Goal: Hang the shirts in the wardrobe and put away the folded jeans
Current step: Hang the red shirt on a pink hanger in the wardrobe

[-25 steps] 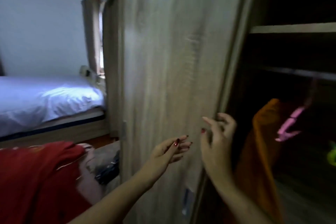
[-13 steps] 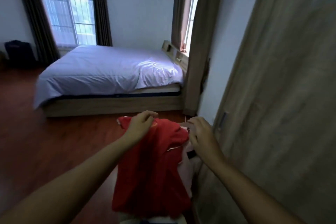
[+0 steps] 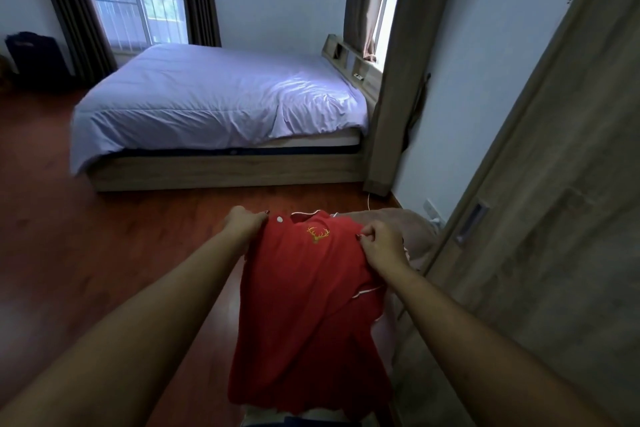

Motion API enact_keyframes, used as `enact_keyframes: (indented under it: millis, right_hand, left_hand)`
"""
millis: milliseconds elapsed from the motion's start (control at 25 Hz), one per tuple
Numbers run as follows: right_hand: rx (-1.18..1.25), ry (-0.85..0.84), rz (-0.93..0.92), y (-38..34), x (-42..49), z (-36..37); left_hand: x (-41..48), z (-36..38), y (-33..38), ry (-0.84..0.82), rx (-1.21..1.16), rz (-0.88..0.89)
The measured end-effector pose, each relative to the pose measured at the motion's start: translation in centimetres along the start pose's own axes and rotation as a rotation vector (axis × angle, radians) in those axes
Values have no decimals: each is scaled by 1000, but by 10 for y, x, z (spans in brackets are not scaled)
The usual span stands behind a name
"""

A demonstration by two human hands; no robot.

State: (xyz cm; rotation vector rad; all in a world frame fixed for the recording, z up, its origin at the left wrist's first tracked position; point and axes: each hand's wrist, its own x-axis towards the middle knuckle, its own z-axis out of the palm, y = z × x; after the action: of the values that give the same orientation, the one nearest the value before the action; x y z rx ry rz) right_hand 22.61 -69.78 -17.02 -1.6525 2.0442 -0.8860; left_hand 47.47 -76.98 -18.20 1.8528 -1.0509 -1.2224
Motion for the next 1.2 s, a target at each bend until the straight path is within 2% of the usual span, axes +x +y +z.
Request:
enact_keyframes:
  millis: [160,280,360,520,600,640,680,760,840,920,1040,1200]
  right_hand:
    - [178,121,-171,-13,-13,-17]
    - [226,84,-367,-9,-31,-25]
    - [175,12,-442,5,-44,-29]
    - [34,-77,-468,34,-63,-29]
    - [38,-89,-390,32,-66,-33]
    - [95,-89,-286,27,-68,-37]
    - [246,-95,-117,21,-68,-45]
    - [762,-141,329,5,-70,-71]
    - [1197,-249,547,2,-79,-101]
    - [1352,-361,579,3,-102,-136]
    - [1220,-481,525,11,-153,-181]
    - [1026,-404,461,32,-230,-228]
  left_hand:
    - [8,-5,-1,0,-320,-159]
    - [3,-6,5,-73,-353,-230]
    - [-1,-4,17,-150,-383,-196]
    - [-44,-2,62,-443,-450,-7]
    - [-78,1,83,-582,-502,165]
    - [-96,2,91,-665,-528,238]
    - [-118,3,98,-750,-537,302]
    - [-155,8,106,-903,-501,413]
    - [-190,15,113,-1035,-429,497]
    - [-226,25,119,-1115,-332,545]
    - [-289,45,122,-1189,-201,612]
    - [-379,74,116,-1291,-121,729]
